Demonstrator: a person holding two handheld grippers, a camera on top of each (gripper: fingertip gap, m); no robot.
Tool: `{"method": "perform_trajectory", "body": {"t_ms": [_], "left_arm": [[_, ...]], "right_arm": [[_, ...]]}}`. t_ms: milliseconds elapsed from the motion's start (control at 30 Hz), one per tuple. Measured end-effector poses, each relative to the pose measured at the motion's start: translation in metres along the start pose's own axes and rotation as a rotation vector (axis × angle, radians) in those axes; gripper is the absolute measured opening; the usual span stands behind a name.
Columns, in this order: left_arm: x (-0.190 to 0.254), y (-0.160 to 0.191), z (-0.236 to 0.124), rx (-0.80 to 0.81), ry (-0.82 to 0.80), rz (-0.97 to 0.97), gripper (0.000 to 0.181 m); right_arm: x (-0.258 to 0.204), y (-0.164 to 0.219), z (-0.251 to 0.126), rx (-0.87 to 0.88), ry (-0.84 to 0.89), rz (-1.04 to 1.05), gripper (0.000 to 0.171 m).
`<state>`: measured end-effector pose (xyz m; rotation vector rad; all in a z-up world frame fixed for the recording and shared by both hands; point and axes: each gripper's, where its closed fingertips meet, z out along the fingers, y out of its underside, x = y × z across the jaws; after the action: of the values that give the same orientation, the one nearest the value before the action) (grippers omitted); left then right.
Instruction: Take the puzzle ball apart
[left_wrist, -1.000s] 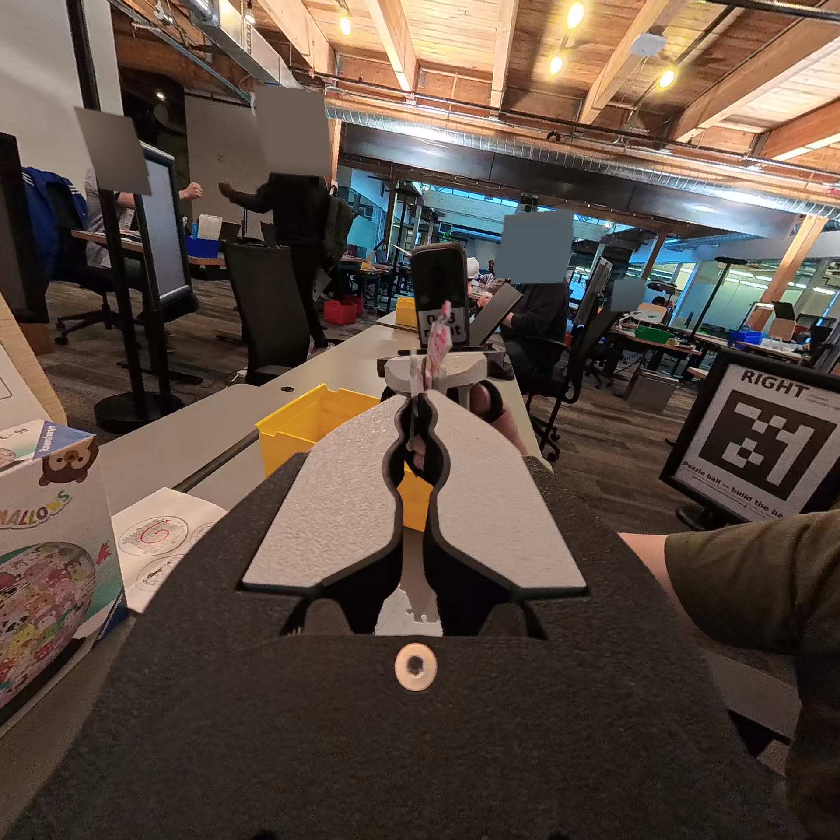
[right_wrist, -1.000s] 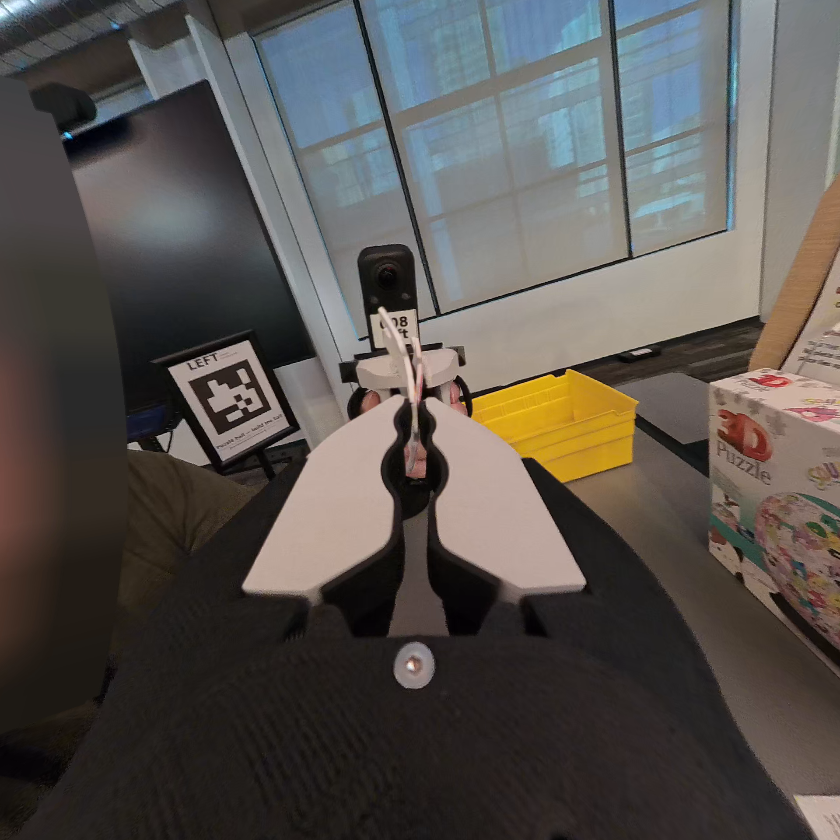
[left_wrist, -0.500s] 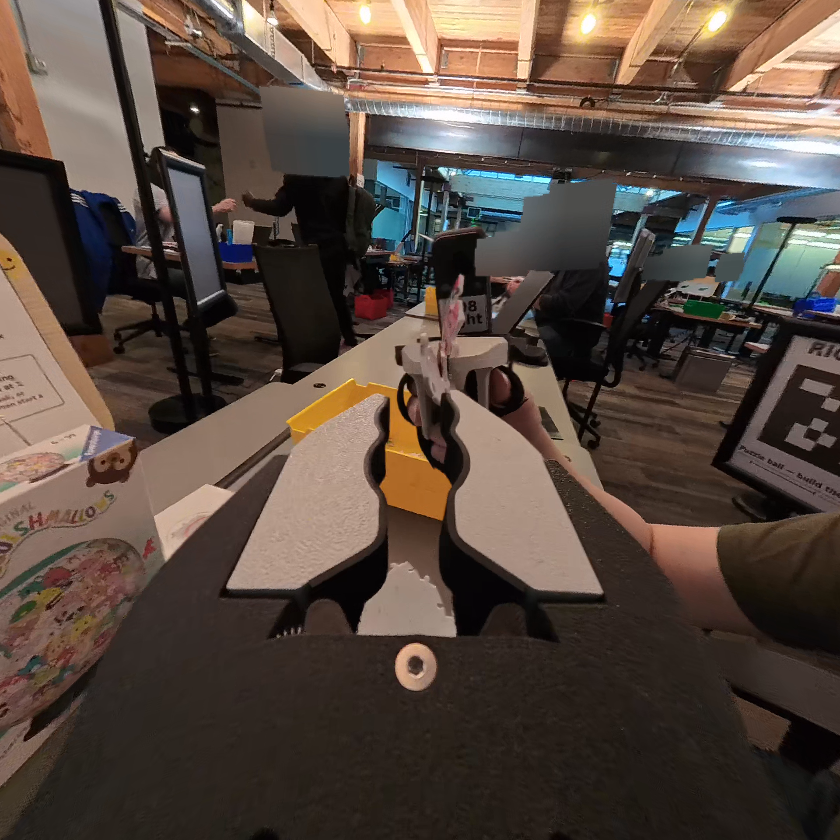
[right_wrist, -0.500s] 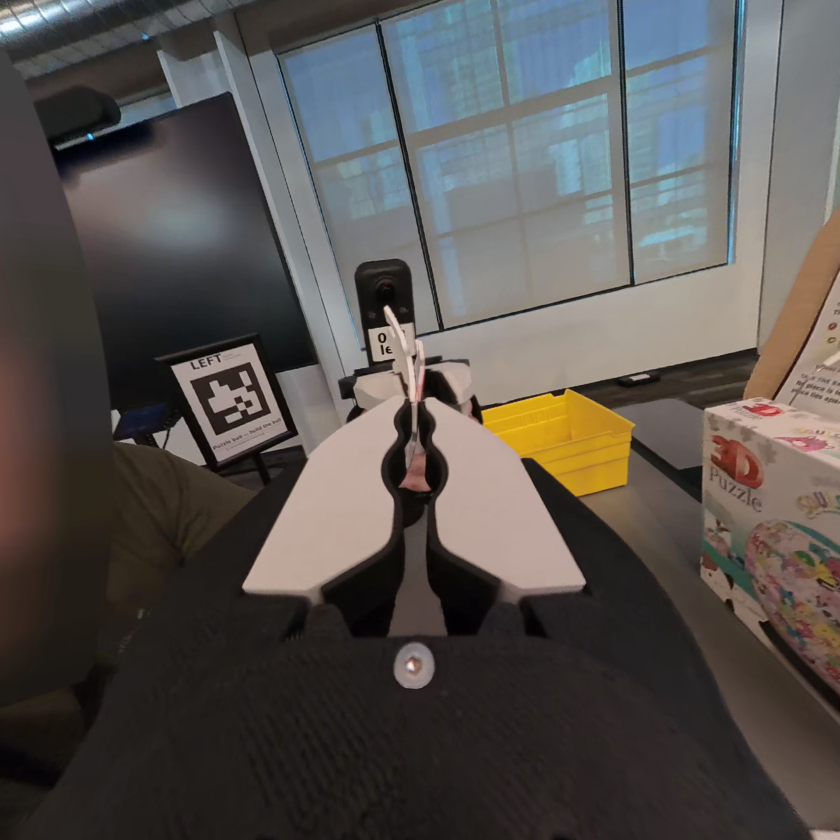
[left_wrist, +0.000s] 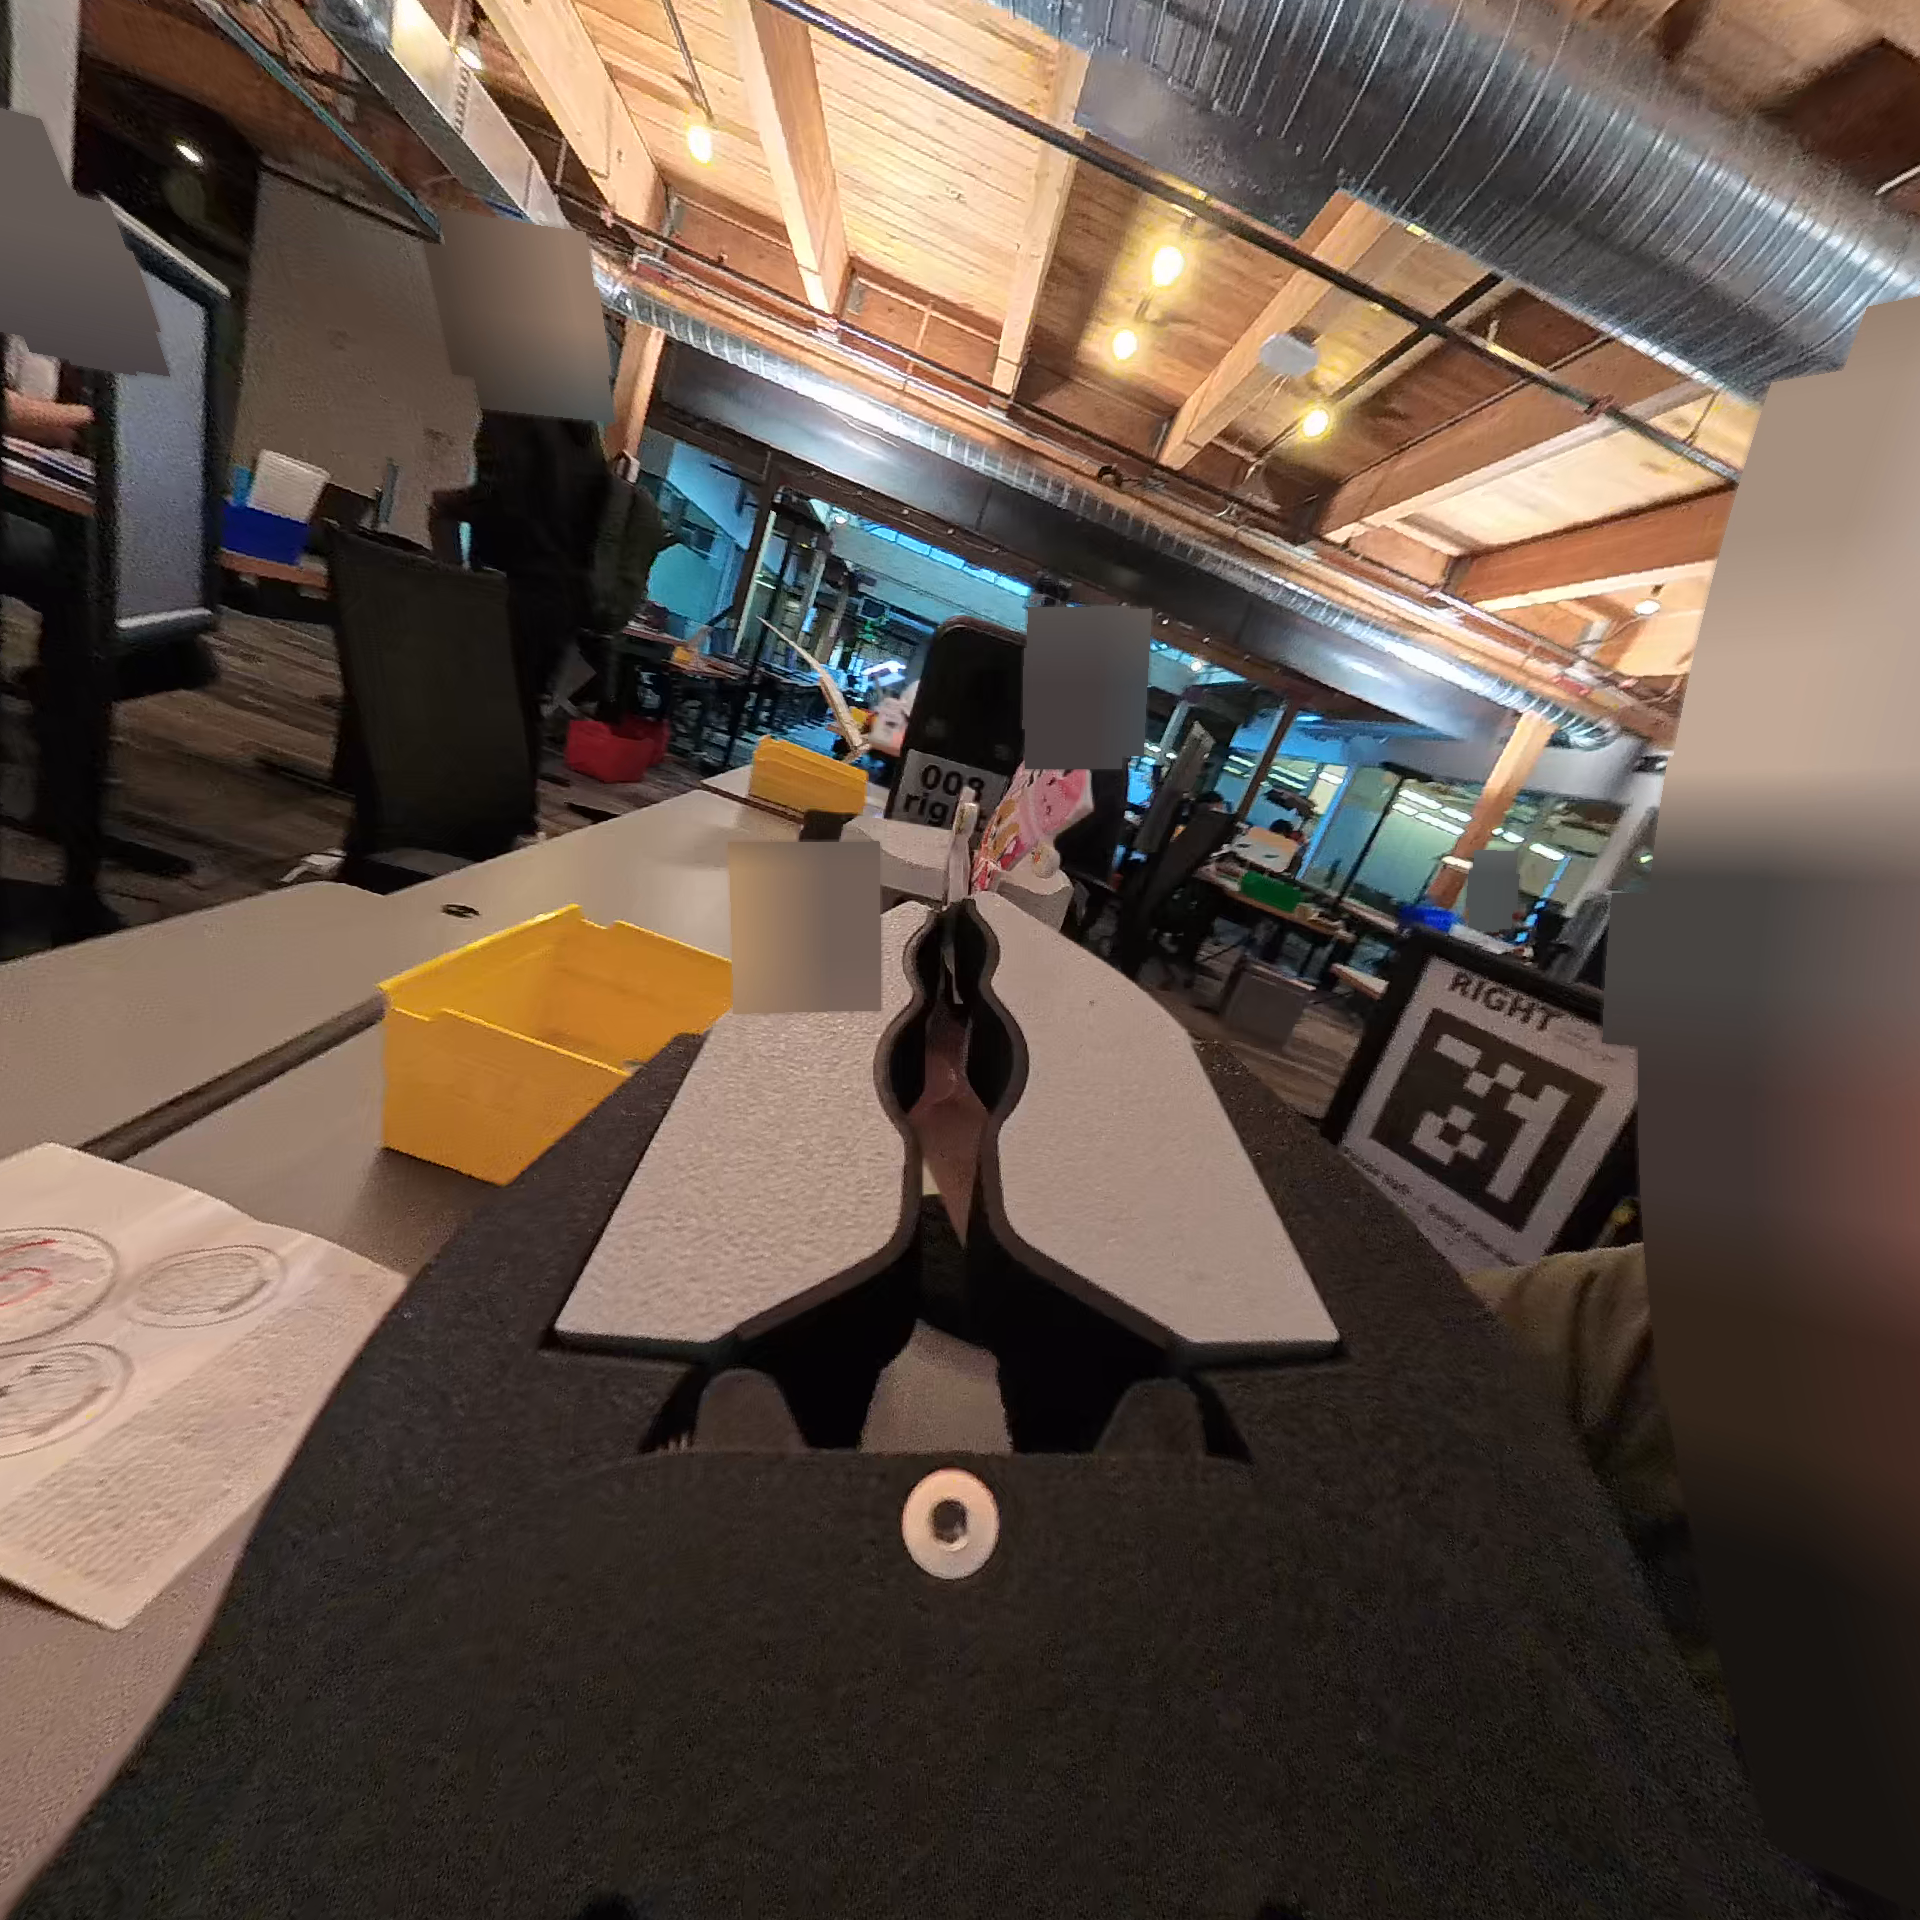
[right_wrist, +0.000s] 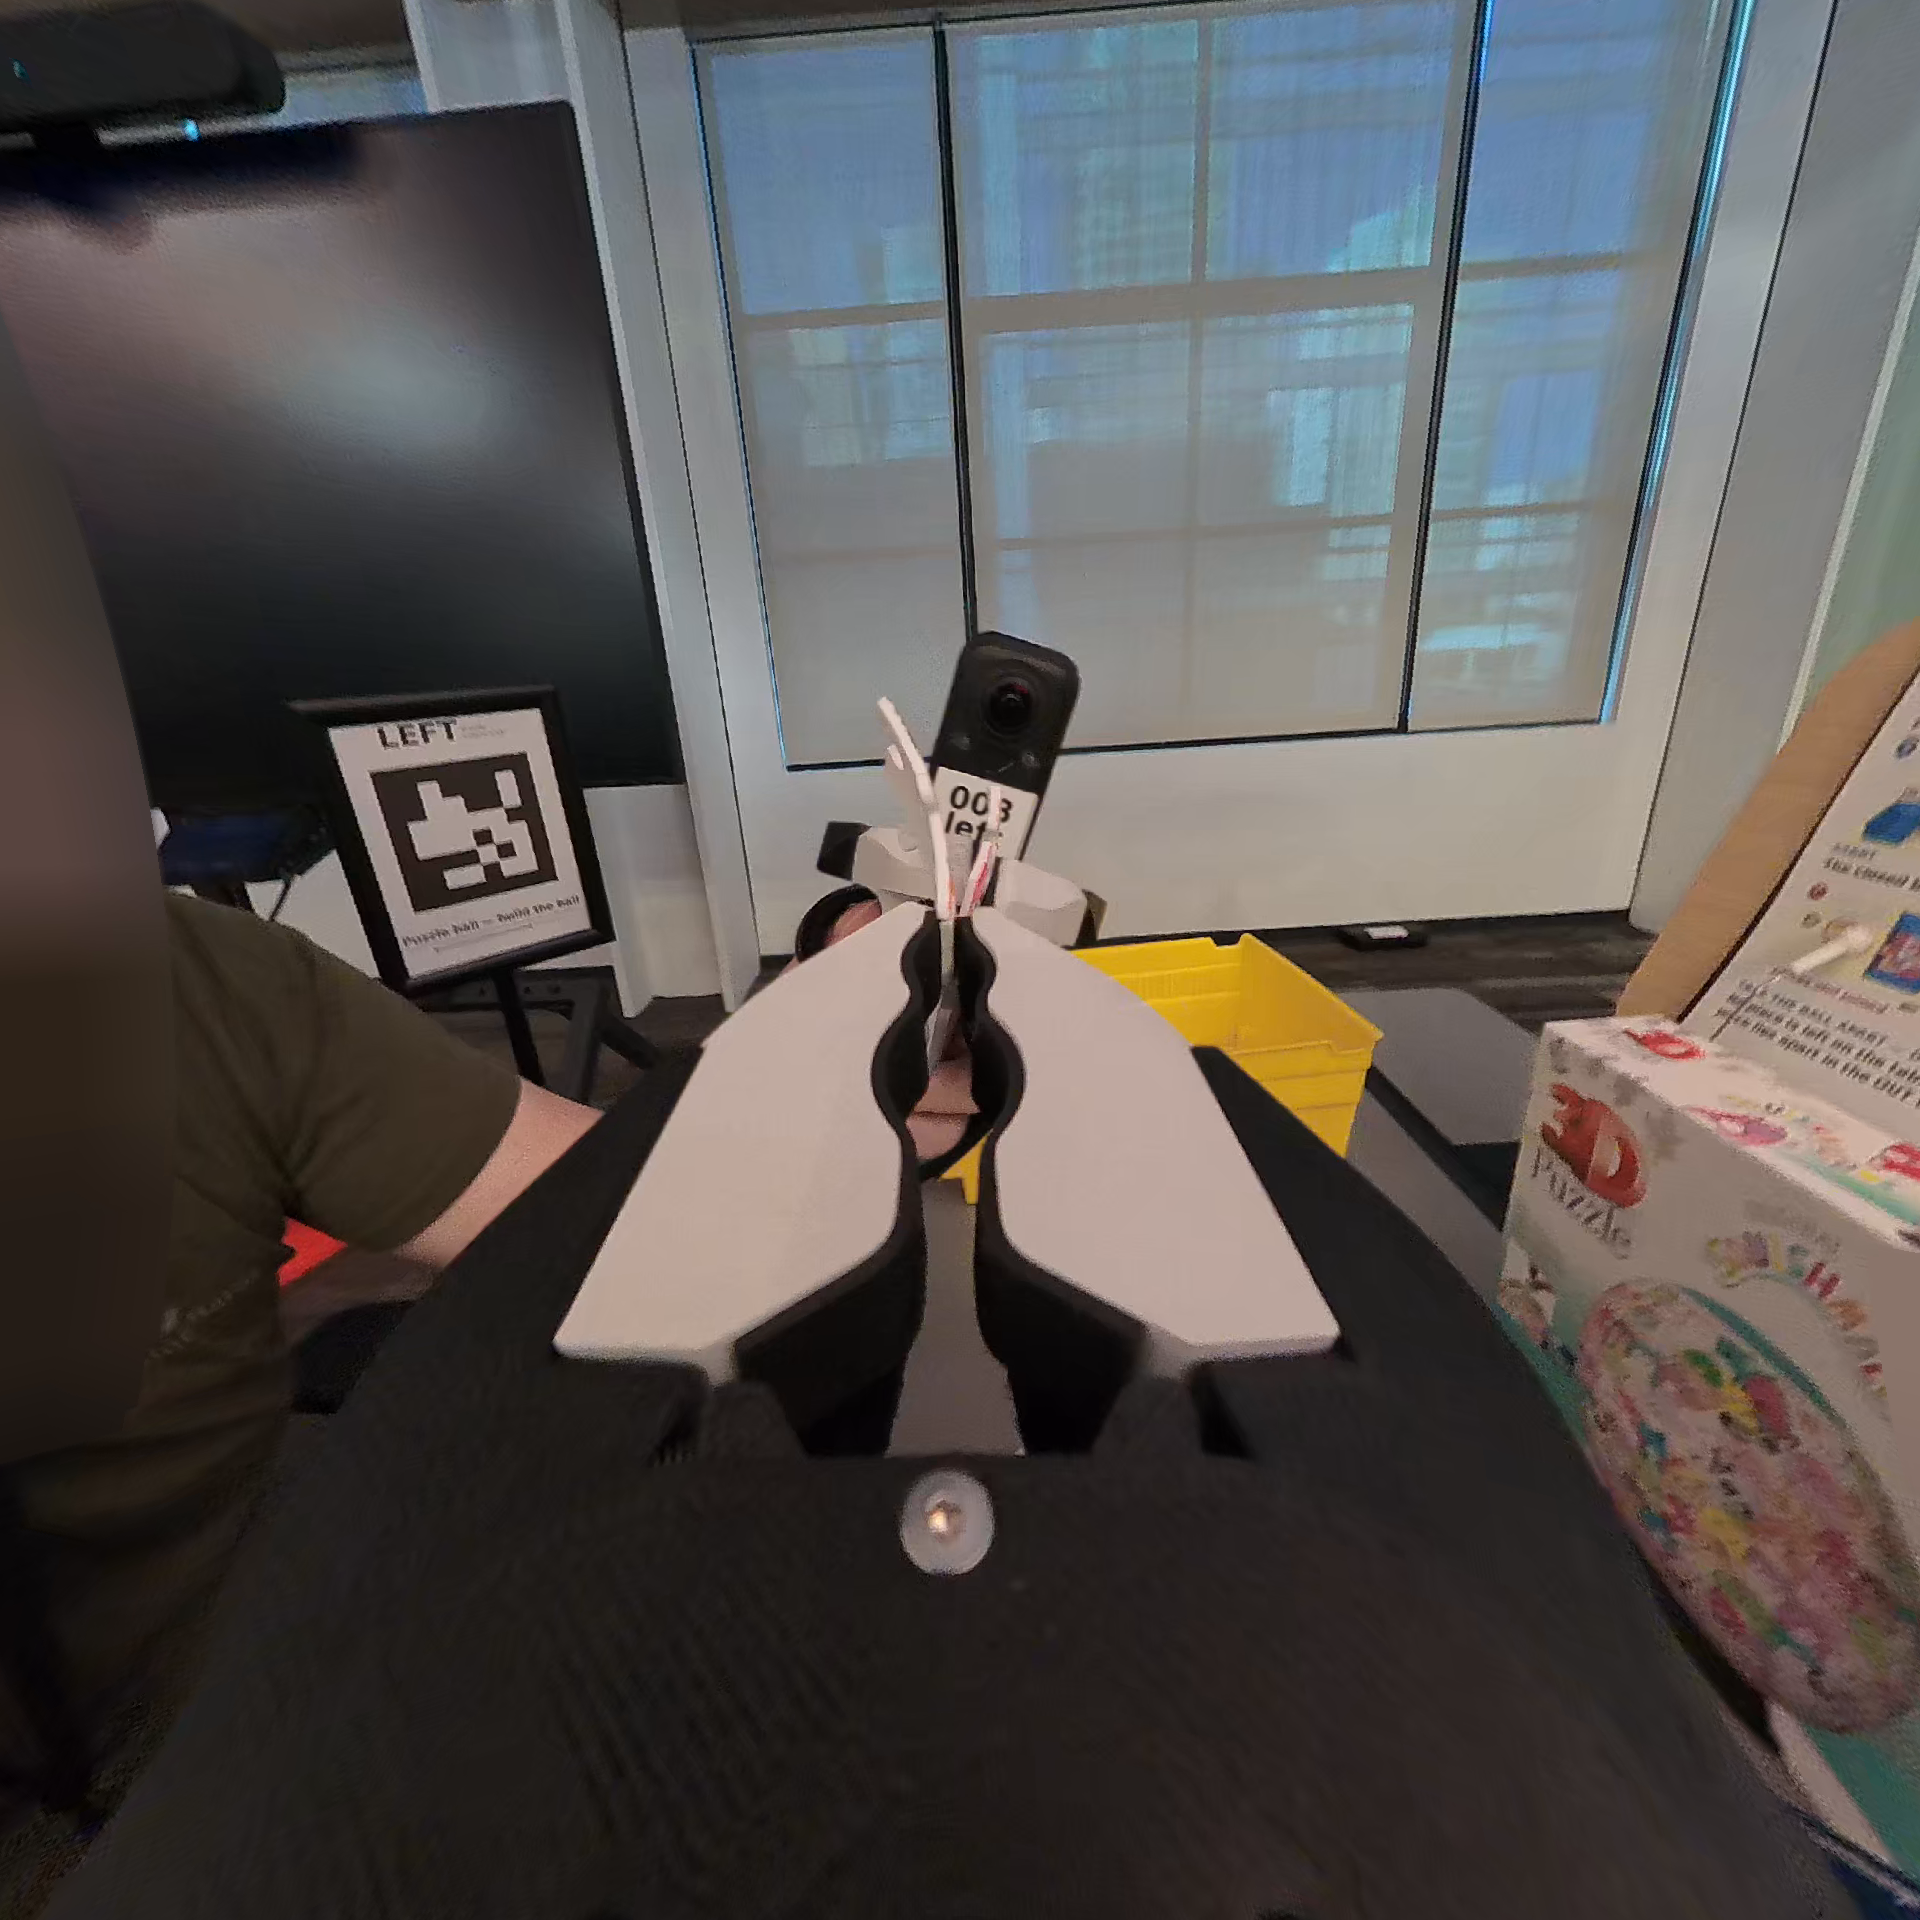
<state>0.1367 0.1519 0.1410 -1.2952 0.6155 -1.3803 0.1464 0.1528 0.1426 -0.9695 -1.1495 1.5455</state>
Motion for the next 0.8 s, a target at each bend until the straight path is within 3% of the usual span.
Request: {"method": "perform_trajectory", "body": {"t_ms": [267, 533, 800], "left_arm": [[0.006, 0.009, 0.003, -0.034, 0.072, -0.203, 0.002], [-0.002, 0.015, 0.007, -0.056, -0.007, -0.101, 0.009], [-0.016, 0.02, 0.007, -0.026, 0.019, -0.248, 0.003]], "right_arm": [[-0.012, 0.004, -0.006, -0.047, -0.04, -0.197, 0.003], [-0.004, 0.004, -0.005, -0.06, 0.004, -0.112, 0.003], [0.01, 0.013, -0.01, -0.109, 0.064, -0.172, 0.003]]}}
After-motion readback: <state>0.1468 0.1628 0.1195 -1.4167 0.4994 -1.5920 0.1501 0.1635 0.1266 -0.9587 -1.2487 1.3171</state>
